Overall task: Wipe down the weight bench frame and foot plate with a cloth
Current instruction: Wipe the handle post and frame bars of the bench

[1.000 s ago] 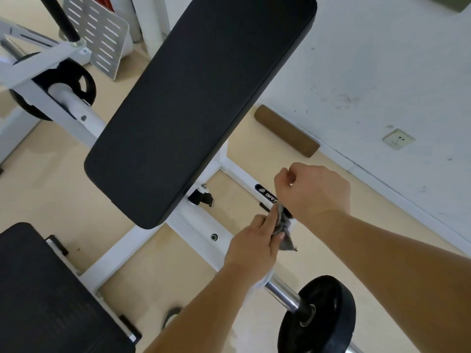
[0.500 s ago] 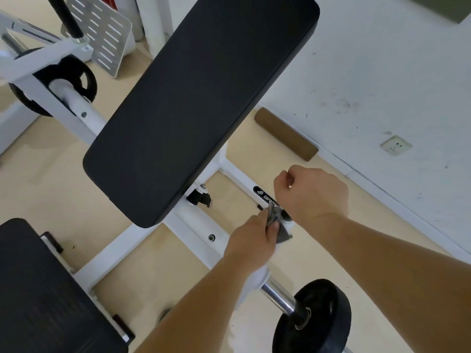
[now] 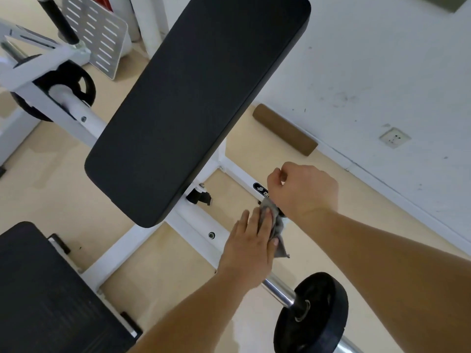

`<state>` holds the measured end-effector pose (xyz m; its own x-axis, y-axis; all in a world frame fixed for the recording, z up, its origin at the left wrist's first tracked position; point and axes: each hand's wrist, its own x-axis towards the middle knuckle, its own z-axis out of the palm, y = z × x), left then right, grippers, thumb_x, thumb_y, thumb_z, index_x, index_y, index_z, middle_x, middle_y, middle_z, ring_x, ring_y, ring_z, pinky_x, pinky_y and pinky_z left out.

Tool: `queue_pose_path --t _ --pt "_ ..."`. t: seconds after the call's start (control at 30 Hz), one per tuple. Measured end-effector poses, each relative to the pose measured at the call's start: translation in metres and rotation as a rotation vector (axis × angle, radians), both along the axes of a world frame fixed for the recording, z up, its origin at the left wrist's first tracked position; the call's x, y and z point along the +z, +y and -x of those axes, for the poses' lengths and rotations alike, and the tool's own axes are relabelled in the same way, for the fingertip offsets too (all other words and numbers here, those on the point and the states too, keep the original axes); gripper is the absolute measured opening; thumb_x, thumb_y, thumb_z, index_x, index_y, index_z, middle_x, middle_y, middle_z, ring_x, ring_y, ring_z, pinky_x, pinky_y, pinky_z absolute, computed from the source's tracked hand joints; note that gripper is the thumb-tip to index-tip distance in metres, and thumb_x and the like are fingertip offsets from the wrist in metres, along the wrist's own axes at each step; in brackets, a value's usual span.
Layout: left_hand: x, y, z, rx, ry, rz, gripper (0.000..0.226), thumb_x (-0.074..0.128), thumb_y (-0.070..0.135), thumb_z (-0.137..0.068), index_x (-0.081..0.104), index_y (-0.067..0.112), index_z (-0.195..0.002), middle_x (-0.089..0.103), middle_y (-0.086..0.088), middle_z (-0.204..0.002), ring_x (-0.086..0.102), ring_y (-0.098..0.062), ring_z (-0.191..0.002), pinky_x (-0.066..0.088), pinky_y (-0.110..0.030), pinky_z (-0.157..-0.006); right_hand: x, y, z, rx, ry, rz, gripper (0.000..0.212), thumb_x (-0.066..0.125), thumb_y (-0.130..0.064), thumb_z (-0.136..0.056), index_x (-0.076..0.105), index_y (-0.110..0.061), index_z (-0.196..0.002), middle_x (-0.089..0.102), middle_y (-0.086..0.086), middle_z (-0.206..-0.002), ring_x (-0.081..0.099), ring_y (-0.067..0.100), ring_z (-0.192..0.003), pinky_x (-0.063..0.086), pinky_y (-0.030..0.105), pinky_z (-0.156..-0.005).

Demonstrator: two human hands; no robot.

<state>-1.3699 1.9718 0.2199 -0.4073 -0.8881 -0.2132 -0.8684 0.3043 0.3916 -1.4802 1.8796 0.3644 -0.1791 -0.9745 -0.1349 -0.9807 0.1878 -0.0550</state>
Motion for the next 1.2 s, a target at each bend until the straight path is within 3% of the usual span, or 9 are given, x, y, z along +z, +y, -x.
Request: queue_pose_path --t 0.07,0.27,0.43,0.53,0.67,0.8,0.93,1.03,1.2 --pt "0.002 -0.021 0.016 0.011 0.029 -0.011 0.067 0.015 0.046 -0.108 0.001 0.011 -0.163 0.008 -0.011 -0.171 0.010 -0.032 -0.158 0.016 -0.045 -0.129 -0.001 0.000 0.001 0.008 -0.013 -0.015 0.035 0.034 -0.046 -0.099 0.060 -0.024 -0.087 0.054 -0.006 -0.070 0.051 0.024 -0.069 0.036 0.030 -0.060" --pt "0.001 -0.021 0.005 0.051 0.216 -0.071 0.063 0.033 0.046 -0.107 0.015 0.017 -0.160 0.035 -0.002 -0.155 0.043 -0.019 -0.137 0.052 -0.033 -0.104 -0.003 -0.005 0.004 0.026 0.023 -0.001 0.035 0.034 -0.045 -0.098 0.057 -0.023 -0.083 0.054 -0.005 -0.070 0.050 0.022 -0.064 0.034 0.029 -0.057" --pt "0.000 0.048 -0.044 0.076 0.207 0.072 0.061 0.032 0.044 -0.104 0.039 0.009 -0.154 0.052 -0.006 -0.151 0.054 -0.022 -0.137 0.046 -0.029 -0.112 -0.003 -0.001 -0.005 0.119 0.235 -0.061 0.032 0.030 -0.041 -0.102 0.053 -0.023 -0.090 0.056 -0.005 -0.079 0.053 0.024 -0.078 0.033 0.032 -0.063" --pt "-0.009 0.082 -0.084 0.087 0.266 -0.058 0.065 0.022 0.051 -0.105 0.022 0.022 -0.163 0.033 0.005 -0.165 0.035 -0.010 -0.150 0.023 -0.013 -0.117 -0.008 0.010 -0.012 0.390 0.432 -0.038 0.032 0.037 -0.039 -0.102 0.064 -0.022 -0.109 0.061 0.002 -0.108 0.053 0.029 -0.107 0.040 0.045 -0.096" --pt "-0.004 0.077 -0.122 0.225 0.416 -0.165 0.056 0.021 0.049 -0.105 0.027 0.037 -0.159 0.048 0.017 -0.151 0.051 0.004 -0.129 0.029 0.005 -0.097 -0.053 0.077 -0.051 0.609 0.022 -0.048 0.036 0.040 -0.039 -0.099 0.070 -0.022 -0.109 0.067 0.003 -0.113 0.061 0.029 -0.114 0.044 0.045 -0.107" --pt "-0.012 0.042 -0.155 0.315 0.390 -0.155 0.047 0.027 0.045 -0.107 0.037 0.036 -0.152 0.052 0.016 -0.145 0.053 -0.002 -0.127 0.044 -0.014 -0.107 -0.113 0.095 -0.071 0.258 -0.033 -0.129 0.062 0.018 -0.046 -0.099 0.063 -0.019 -0.132 0.056 0.006 -0.146 0.041 0.029 -0.146 0.027 0.051 -0.123" --pt "-0.051 -0.012 -0.150 0.074 0.131 -0.005 0.063 0.007 0.048 -0.108 0.013 0.021 -0.165 0.009 0.007 -0.171 0.002 -0.013 -0.159 0.015 -0.027 -0.128 -0.140 0.068 -0.088 -0.059 0.003 -0.082 0.074 0.009 -0.050 -0.093 0.056 -0.020 -0.142 0.048 0.001 -0.155 0.026 0.026 -0.152 0.004 0.046 -0.128" --pt "-0.093 -0.041 -0.138 -0.157 -0.057 0.080 0.058 0.012 0.038 -0.109 0.010 0.024 -0.165 0.005 -0.002 -0.173 -0.007 -0.026 -0.159 0.010 -0.045 -0.129 -0.150 0.070 -0.098 -0.098 0.094 -0.009 0.063 0.023 -0.052 -0.095 0.065 -0.022 -0.132 0.059 0.000 -0.144 0.038 0.027 -0.144 0.007 0.046 -0.127" --pt "-0.133 -0.045 -0.131 -0.322 -0.107 0.091 0.049 0.018 0.044 -0.108 0.027 0.031 -0.153 0.048 -0.001 -0.154 0.024 -0.031 -0.154 0.013 -0.051 -0.125 -0.161 0.068 -0.098 -0.107 0.108 0.070 0.052 0.033 -0.042 -0.095 0.071 -0.017 -0.119 0.068 0.003 -0.129 0.049 0.031 -0.133 0.019 0.050 -0.125"
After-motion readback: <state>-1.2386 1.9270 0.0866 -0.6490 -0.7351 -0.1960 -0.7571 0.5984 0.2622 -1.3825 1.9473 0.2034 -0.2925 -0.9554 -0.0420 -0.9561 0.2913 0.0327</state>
